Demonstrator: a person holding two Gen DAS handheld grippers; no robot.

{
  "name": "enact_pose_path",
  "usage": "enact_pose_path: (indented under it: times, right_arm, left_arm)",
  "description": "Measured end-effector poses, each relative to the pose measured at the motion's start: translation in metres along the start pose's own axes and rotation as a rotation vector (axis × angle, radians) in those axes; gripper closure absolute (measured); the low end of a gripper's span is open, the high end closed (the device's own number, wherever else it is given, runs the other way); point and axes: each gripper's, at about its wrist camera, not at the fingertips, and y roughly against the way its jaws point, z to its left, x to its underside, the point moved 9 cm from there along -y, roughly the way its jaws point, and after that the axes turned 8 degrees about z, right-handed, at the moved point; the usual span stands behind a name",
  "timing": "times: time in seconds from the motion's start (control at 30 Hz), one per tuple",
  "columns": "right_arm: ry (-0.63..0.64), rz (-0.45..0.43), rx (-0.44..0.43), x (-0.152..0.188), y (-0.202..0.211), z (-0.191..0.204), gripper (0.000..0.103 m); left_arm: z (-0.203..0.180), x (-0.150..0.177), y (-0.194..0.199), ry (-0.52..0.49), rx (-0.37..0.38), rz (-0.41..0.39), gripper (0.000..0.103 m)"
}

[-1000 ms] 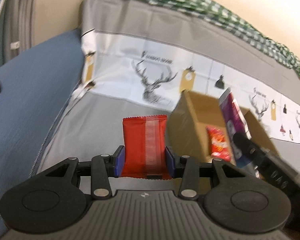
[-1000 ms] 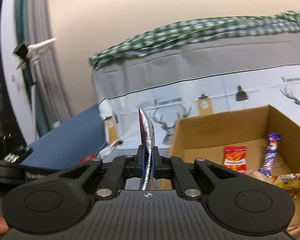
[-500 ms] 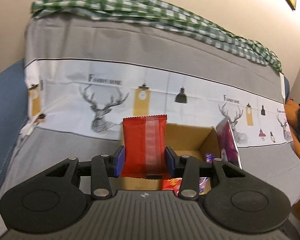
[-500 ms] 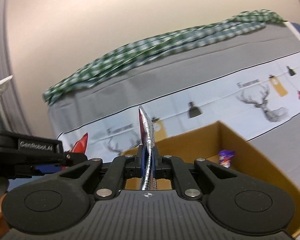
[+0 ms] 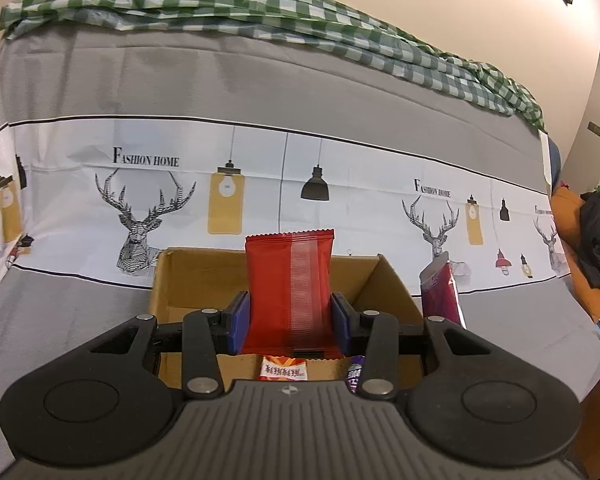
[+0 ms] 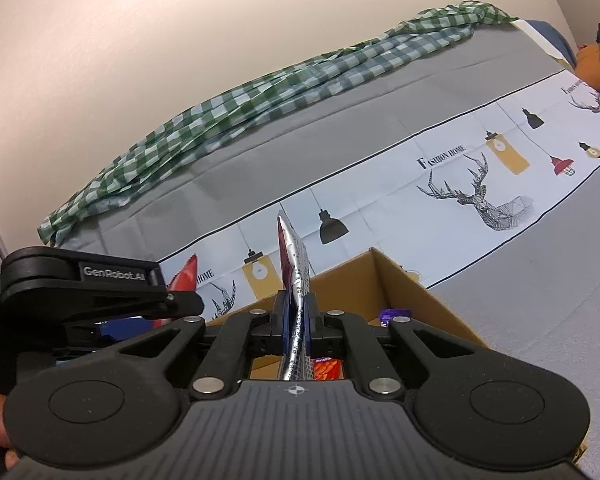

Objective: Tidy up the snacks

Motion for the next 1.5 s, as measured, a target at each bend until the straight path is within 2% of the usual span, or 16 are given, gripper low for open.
enact_pose_path:
  times: [0.33, 0.37, 0.43, 0.47, 0.5, 0.57, 0.67, 0.83, 0.93, 1.0, 1.17, 1.27, 1.4, 1.5]
  right_arm:
    - [-0.01, -0.002, 0.002, 0.0, -0.003, 0.0, 0.096]
    - [-0.008, 0.004, 0.004, 0.001, -0.004, -0.001, 0.096]
    - [0.001, 0.058, -0.002, 0.007, -0.011, 0.0, 0.092]
    - [0.006, 0.092, 0.006, 0.012, -0.015, 0.0, 0.079]
    - [0.009, 0.114, 0.023, 0.016, -0.018, -0.001, 0.053]
    - [0.012, 0.115, 0.058, 0.018, -0.017, -0.004, 0.026]
    - [0.028, 0.098, 0.06, 0.016, -0.011, -0.003, 0.024]
    - [0.079, 0.104, 0.057, 0.022, -0.004, 0.004, 0.017]
    - [0.112, 0.096, 0.049, 0.021, 0.007, 0.011, 0.006]
    - [0.129, 0.101, 0.04, 0.02, 0.014, 0.014, 0.001]
    - [0.154, 0.115, 0.054, 0.009, 0.044, 0.019, 0.001]
    - [0.167, 0.14, 0.101, 0.008, 0.064, 0.013, 0.001]
    - [0.209, 0.203, 0.203, 0.029, 0.086, -0.005, 0.001]
    - [0.184, 0.255, 0.209, 0.056, 0.092, -0.02, 0.001]
  left_arm:
    - [-0.009, -0.007, 0.014, -0.001, 0.05, -0.021, 0.055]
    - [-0.009, -0.007, 0.016, -0.002, 0.055, -0.022, 0.053]
    - [-0.004, -0.006, 0.023, 0.005, 0.047, -0.029, 0.038]
    - [-0.001, -0.004, 0.027, 0.011, 0.042, -0.033, 0.028]
    - [0.004, -0.003, 0.032, 0.018, 0.037, -0.037, 0.027]
    - [0.014, 0.003, 0.042, 0.029, 0.029, -0.038, 0.026]
    - [0.03, 0.016, 0.062, 0.05, 0.014, -0.041, 0.018]
    - [0.061, 0.056, 0.095, 0.098, -0.01, -0.036, 0.015]
    - [0.068, 0.082, 0.108, 0.092, -0.031, -0.019, 0.0]
    - [0.069, 0.098, 0.116, 0.077, -0.04, -0.022, 0.001]
    - [0.064, 0.128, 0.122, 0.077, -0.019, 0.006, 0.0]
    - [0.062, 0.144, 0.122, 0.073, -0.029, 0.023, 0.0]
    - [0.061, 0.164, 0.116, 0.056, -0.06, 0.071, 0.0]
    - [0.063, 0.174, 0.11, 0.071, -0.069, 0.107, 0.0]
